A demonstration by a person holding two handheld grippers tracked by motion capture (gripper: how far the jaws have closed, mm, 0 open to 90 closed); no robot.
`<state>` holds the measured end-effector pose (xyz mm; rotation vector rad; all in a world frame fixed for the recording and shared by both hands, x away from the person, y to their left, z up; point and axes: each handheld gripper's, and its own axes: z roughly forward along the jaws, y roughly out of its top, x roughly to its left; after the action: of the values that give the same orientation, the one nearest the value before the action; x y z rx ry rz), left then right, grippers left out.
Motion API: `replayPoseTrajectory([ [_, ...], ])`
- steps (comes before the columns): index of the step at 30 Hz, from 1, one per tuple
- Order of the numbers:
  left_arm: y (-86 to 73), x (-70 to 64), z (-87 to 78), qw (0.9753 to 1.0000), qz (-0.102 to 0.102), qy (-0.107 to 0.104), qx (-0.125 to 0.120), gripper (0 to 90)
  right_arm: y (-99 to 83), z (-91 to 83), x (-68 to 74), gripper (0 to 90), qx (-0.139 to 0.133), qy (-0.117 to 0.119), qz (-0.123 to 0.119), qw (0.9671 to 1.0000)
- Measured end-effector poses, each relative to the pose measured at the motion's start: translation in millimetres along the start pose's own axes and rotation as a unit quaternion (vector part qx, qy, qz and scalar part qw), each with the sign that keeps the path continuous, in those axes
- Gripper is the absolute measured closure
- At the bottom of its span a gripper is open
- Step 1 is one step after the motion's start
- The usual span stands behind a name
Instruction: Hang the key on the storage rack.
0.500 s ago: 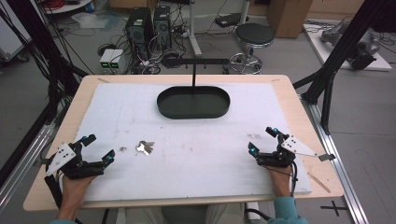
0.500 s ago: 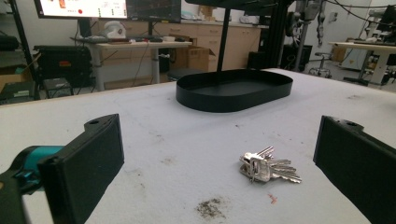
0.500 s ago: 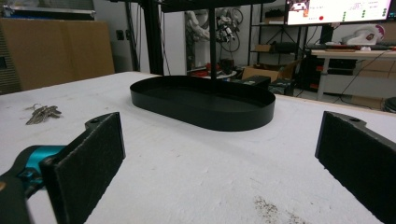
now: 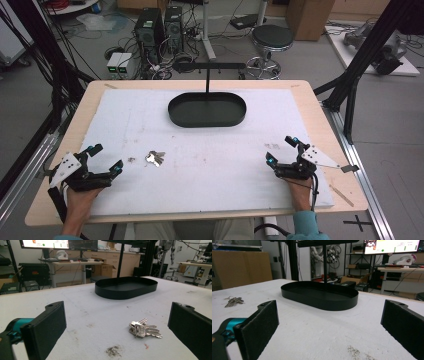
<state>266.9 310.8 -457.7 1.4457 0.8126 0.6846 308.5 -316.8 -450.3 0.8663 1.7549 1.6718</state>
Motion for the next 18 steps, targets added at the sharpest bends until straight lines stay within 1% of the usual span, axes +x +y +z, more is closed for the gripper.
replayPoseTrajectory([
  [5, -0.2, -0.9, 0.0, 1.0, 0.001, -0.001, -0.004, 2.2, 0.0, 0.1, 0.0, 0.6, 0.0, 0.001, 0.003, 1.0],
  [8, 0.3, 1.0, 0.3, 1.0, -0.008, 0.001, -0.002, 2.2, 0.0, 0.1, -0.4, 0.6, 0.0, 0.002, 0.005, 1.0],
  [9, 0.8, 1.8, 0.6, 0.9999, -0.011, 0.002, 0.001, 2.2, 0.0, 0.0, -0.3, 0.6, 0.0, 0.002, 0.005, 1.0],
  [11, 3.7, 2.3, 1.7, 0.9999, -0.004, 0.006, 0.014, 2.2, 0.0, 0.0, -0.3, 0.6, 0.0, 0.002, 0.004, 1.0],
  [12, 10.4, 2.5, 2.5, 0.9998, 0.0, -0.002, 0.022, 2.2, 0.0, 0.0, -0.1, 0.6, 0.0, 0.001, 0.003, 1.0],
  [13, 10.4, 2.5, 2.5, 0.9998, 0.0, -0.002, 0.022, 2.2, 0.0, 0.0, -0.1, 0.6, 0.0, 0.001, 0.003, 1.0],
  [14, 15.0, 2.5, 3.1, 0.9996, 0.003, -0.007, 0.026, 2.2, 0.0, 0.0, 0.0, 0.6, 0.0, 0.001, 0.004, 1.0],
  [18, 37.1, 2.8, 7.3, 0.9982, 0.02, -0.021, 0.053, 2.2, 0.0, 0.0, -0.3, 0.6, 0.0, 0.002, 0.005, 1.0],
])
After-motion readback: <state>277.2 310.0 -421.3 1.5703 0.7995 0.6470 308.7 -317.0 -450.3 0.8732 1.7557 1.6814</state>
